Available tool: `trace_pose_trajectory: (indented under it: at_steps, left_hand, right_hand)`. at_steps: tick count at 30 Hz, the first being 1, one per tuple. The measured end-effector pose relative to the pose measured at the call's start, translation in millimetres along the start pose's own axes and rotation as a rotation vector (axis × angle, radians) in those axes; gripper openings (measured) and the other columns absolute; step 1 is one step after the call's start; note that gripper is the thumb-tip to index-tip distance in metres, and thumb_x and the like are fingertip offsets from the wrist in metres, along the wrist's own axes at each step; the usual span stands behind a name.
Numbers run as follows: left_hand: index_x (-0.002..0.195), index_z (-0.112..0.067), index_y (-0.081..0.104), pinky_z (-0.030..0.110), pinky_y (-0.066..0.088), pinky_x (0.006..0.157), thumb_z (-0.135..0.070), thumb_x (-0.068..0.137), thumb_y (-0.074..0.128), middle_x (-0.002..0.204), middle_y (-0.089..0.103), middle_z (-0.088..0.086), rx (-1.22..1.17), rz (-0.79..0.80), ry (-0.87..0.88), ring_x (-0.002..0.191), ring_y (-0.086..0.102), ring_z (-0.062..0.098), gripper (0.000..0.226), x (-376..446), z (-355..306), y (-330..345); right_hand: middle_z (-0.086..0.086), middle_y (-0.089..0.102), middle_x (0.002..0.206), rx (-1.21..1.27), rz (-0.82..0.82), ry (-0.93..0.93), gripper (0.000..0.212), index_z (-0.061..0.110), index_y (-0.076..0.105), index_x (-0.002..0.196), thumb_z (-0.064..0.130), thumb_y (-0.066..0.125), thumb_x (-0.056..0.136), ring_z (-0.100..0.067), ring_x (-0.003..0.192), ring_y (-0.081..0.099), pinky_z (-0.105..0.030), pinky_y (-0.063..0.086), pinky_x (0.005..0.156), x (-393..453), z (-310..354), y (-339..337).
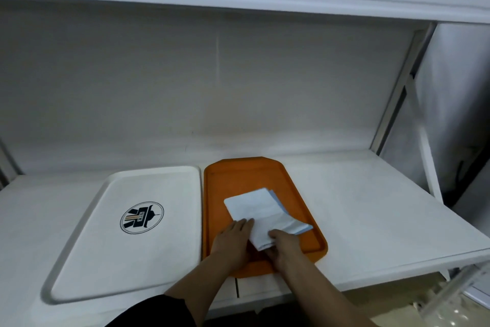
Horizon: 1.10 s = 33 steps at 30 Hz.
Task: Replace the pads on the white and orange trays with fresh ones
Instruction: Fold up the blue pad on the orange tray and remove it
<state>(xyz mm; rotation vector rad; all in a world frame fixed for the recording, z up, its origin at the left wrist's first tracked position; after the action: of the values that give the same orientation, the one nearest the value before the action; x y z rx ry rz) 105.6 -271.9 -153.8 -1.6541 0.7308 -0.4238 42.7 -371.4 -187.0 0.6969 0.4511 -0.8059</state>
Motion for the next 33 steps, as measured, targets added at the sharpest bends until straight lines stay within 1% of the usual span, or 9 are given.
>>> trace_pose_trajectory:
  at_steps: [7,9,14,17,19,22,25,29,33]
  left_hand:
    - [0.149,-0.027,0.023,0.029,0.034,0.108,-0.036,0.095,0.048,0.153,0.030,-0.001,-0.028,-0.132,-0.001,0.139,0.030,0.016,0.060,-6,14,-9]
    - [0.148,-0.028,0.026,0.028,0.033,0.110,-0.031,0.097,0.046,0.152,0.033,-0.002,-0.061,-0.132,0.003,0.138,0.033,0.016,0.055,-6,19,-7]
    - [0.141,-0.028,0.042,0.028,0.036,0.108,-0.019,0.097,0.047,0.143,0.048,0.000,-0.289,-0.114,0.013,0.128,0.047,0.017,0.045,-8,32,-6]
    - [0.140,-0.025,0.044,0.023,0.033,0.108,-0.018,0.098,0.047,0.143,0.047,0.000,-0.303,-0.112,0.056,0.129,0.046,0.017,0.043,-11,33,-10]
    - [0.141,-0.024,0.042,0.019,0.029,0.108,-0.017,0.098,0.047,0.145,0.045,-0.001,-0.279,-0.114,0.092,0.132,0.043,0.015,0.044,-12,33,-11]
    - [0.142,-0.028,0.039,0.020,0.025,0.109,-0.022,0.098,0.047,0.149,0.038,-0.004,-0.189,-0.087,0.127,0.136,0.036,0.012,0.046,-16,33,-6]
    - [0.144,-0.030,0.035,0.022,0.025,0.111,-0.026,0.097,0.048,0.151,0.034,-0.004,-0.112,-0.067,0.164,0.139,0.031,0.013,0.049,-19,33,-4]
    - [0.145,-0.028,0.035,0.026,0.026,0.112,-0.029,0.093,0.053,0.151,0.034,-0.002,-0.034,-0.035,0.181,0.139,0.030,0.015,0.055,-17,36,-3]
    - [0.145,-0.024,0.033,0.028,0.031,0.110,-0.029,0.095,0.048,0.149,0.032,0.001,0.109,-0.049,0.175,0.136,0.032,0.018,0.053,-11,37,-3]
  right_hand:
    - [-0.022,0.057,0.119,-0.079,0.221,-0.025,0.059,0.008,0.037,0.138,-0.016,0.049,0.085,-0.037,0.104,0.059,-0.036,0.058,0.061,-29,-4,18]
    - [-0.019,0.060,0.119,-0.175,0.313,-0.054,0.059,0.012,0.039,0.136,-0.010,0.057,0.085,-0.033,0.103,0.063,-0.035,0.059,0.071,-35,1,21]
    - [0.001,0.056,0.118,-0.965,0.316,-0.372,0.064,0.019,0.032,0.136,0.009,0.066,0.084,-0.010,0.097,0.055,-0.012,0.048,0.068,-31,37,8]
    - [0.000,0.053,0.129,-1.520,-0.015,-0.652,0.073,0.019,0.031,0.137,0.037,0.071,0.078,-0.018,0.115,0.052,-0.031,0.045,0.092,-18,64,-11]
    - [0.000,0.047,0.136,-1.629,-0.069,-0.761,0.080,0.020,0.030,0.139,0.045,0.071,0.076,-0.021,0.127,0.043,-0.039,0.035,0.102,-7,70,-15]
    - [0.003,0.035,0.148,-1.637,0.141,-0.841,0.096,0.023,0.020,0.149,0.059,0.068,0.074,-0.018,0.137,0.032,-0.039,0.025,0.110,6,68,-8]
    - [0.008,0.033,0.148,-1.647,0.388,-0.925,0.107,0.035,0.023,0.146,0.093,0.041,0.057,-0.012,0.136,0.032,-0.039,0.031,0.110,9,65,3]
    - [0.006,0.038,0.148,-1.849,0.624,-1.086,0.070,0.035,0.037,0.140,0.063,0.056,0.078,-0.015,0.138,0.033,-0.038,0.030,0.113,5,51,17]
    - [0.005,0.052,0.138,-1.932,0.650,-1.185,0.043,0.027,0.055,0.132,0.029,0.060,0.089,-0.013,0.128,0.047,-0.024,0.035,0.107,2,48,21]
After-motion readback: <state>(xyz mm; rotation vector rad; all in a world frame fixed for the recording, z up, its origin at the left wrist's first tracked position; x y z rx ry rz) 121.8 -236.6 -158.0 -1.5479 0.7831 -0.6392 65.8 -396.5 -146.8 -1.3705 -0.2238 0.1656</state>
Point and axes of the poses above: each hand's wrist, its own x-axis towards the middle knuckle, its own y-axis out of the palm, z = x × y, the point moved 9 cm from there along x, towards the middle knuckle
